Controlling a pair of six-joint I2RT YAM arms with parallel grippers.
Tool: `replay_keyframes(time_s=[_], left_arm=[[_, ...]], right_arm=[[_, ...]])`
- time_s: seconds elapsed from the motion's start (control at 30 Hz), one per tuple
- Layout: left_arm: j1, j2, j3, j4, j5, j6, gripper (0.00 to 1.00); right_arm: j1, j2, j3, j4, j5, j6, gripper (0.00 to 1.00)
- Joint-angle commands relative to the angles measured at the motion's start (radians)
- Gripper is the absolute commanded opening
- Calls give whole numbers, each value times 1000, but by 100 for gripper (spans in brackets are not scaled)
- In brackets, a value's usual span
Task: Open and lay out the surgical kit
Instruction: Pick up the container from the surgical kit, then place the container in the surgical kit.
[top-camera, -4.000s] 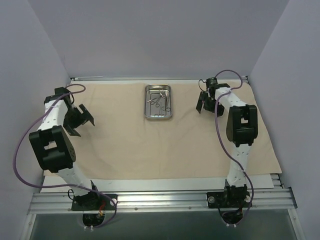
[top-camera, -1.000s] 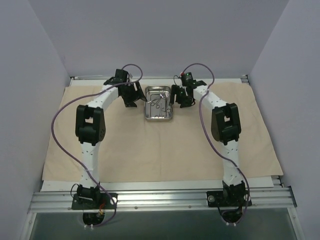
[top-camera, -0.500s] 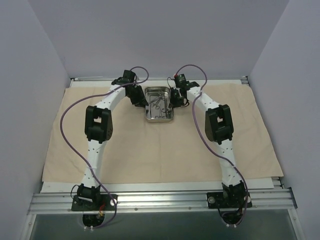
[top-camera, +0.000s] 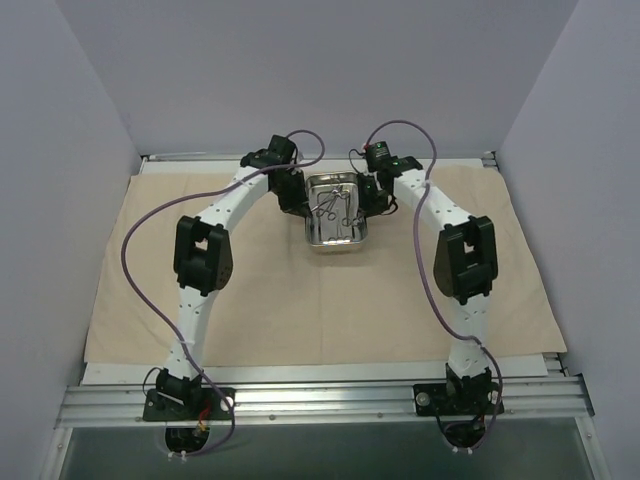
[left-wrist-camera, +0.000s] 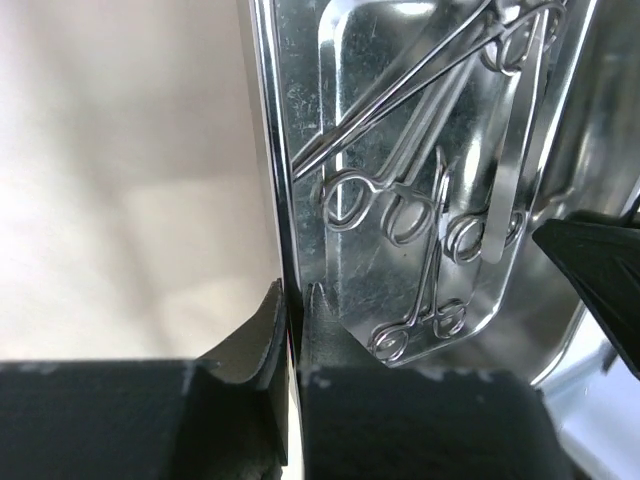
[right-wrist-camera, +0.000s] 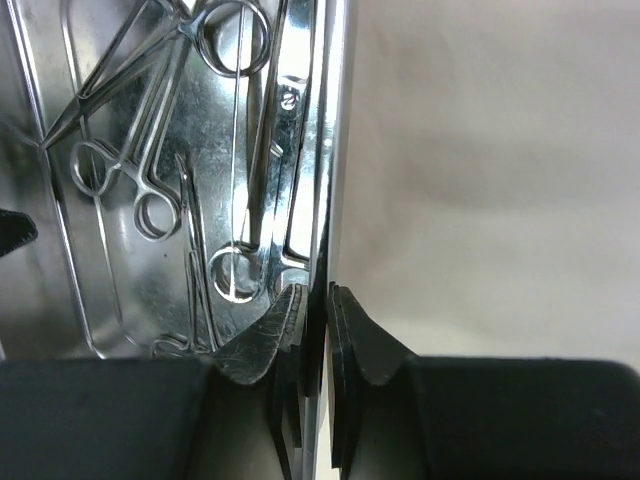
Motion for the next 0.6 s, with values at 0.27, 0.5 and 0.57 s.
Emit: replay_keyframes(time_s=[0.27,0.5,0.57], left_arm=[[-351,-265,-189,11,69,168,2],[-545,-265,-258,25,31,202,2],[-566,-274,-287,36,5,213,2]], right_arm=[[-173,-532,-469,-124,146,-118,0],[-214,-552,-555,-78,273,-147,0],[-214,-537,-555,-69,303,-153,0]])
